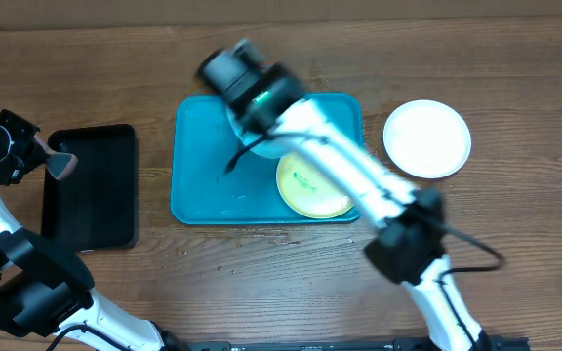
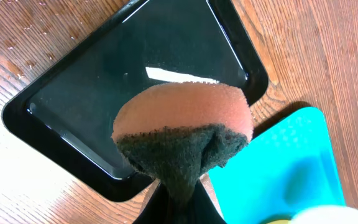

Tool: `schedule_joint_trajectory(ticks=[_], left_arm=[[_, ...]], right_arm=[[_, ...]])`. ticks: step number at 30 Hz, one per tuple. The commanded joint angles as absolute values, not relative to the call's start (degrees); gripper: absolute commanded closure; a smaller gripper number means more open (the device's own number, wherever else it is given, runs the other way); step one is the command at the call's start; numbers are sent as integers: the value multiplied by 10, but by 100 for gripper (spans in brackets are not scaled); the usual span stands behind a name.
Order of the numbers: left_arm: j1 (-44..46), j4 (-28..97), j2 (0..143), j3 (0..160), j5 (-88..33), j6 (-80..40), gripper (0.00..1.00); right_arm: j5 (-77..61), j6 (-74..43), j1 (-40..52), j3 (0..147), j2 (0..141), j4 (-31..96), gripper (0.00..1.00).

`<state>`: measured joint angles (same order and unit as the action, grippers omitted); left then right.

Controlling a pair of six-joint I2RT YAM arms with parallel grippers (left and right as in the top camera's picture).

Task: Clean dirty plates on tray and stack at the side

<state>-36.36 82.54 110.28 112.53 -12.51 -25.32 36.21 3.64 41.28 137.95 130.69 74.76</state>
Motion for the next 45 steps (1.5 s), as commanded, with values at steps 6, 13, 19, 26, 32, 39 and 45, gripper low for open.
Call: schedule_joint_trajectory(ticks=[6, 13, 19, 26, 32, 39, 45], left_arm=[[-359, 824, 1106, 1126, -138, -242, 96], [-356, 823, 1106, 1126, -149, -242, 96], [-344, 820, 1106, 1126, -149, -242, 96], [-300, 812, 1110, 1126, -151, -198, 96], [-240, 800, 1110, 1126, -150, -164, 96], [-210, 797, 1110, 1126, -149, -163, 96], [-183, 796, 1111, 1124, -149, -163, 96]], right_arm=[[-20, -16, 152, 1372, 1238, 878, 96], [-69, -18, -29, 1278, 1238, 919, 96], [-217, 12, -89, 1221, 1238, 901, 96], [-352, 75, -7, 1218, 1238, 851, 96], [-136, -88, 154, 1178, 1239, 693, 96], [34, -186, 292, 1079, 1240, 542, 96], [53, -228, 356, 1012, 1243, 439, 96]])
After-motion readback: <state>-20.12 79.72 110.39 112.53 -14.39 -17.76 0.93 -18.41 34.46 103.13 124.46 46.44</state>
